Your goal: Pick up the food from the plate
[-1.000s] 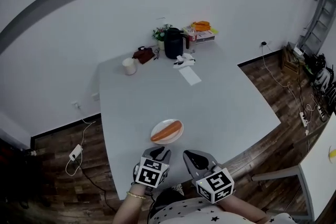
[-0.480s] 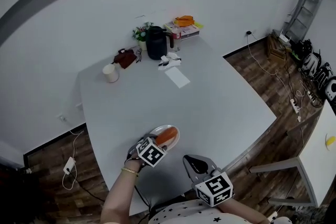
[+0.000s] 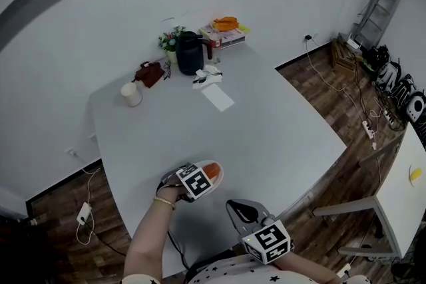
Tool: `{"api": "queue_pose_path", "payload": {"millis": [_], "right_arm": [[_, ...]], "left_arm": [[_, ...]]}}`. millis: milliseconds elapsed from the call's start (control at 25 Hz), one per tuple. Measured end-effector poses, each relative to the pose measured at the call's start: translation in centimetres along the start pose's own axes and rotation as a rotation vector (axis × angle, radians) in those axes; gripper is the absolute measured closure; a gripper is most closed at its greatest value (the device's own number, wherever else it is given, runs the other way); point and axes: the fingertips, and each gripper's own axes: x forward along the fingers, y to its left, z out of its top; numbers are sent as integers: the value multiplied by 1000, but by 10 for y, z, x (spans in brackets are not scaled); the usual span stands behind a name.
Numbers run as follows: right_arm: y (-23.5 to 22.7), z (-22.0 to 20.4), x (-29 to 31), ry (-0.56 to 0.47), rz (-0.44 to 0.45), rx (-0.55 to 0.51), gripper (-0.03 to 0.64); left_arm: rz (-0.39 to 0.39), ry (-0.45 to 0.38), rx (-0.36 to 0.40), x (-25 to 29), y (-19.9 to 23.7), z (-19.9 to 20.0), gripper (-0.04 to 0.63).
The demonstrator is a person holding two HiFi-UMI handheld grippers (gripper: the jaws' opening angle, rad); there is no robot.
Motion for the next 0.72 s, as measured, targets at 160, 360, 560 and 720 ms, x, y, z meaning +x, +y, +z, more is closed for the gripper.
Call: {"api": "queue_pose_path", "payload": {"millis": [160,360,560,720], "right_arm": [[-2,0,0,-2,-2,0,618],[3,0,2,-4,25,-18,618],[6,2,-2,-14,42,-34,618],[10,7,-2,-31,62,-45,618]], "left_arm": [[-20,-24,-54,2,1,1,407],[67,-87,-99,-7,4,-4,410],[60,-251,-247,-44,-14,-5,410],[58,-436,-383,-82,-42,-4,410]]}}
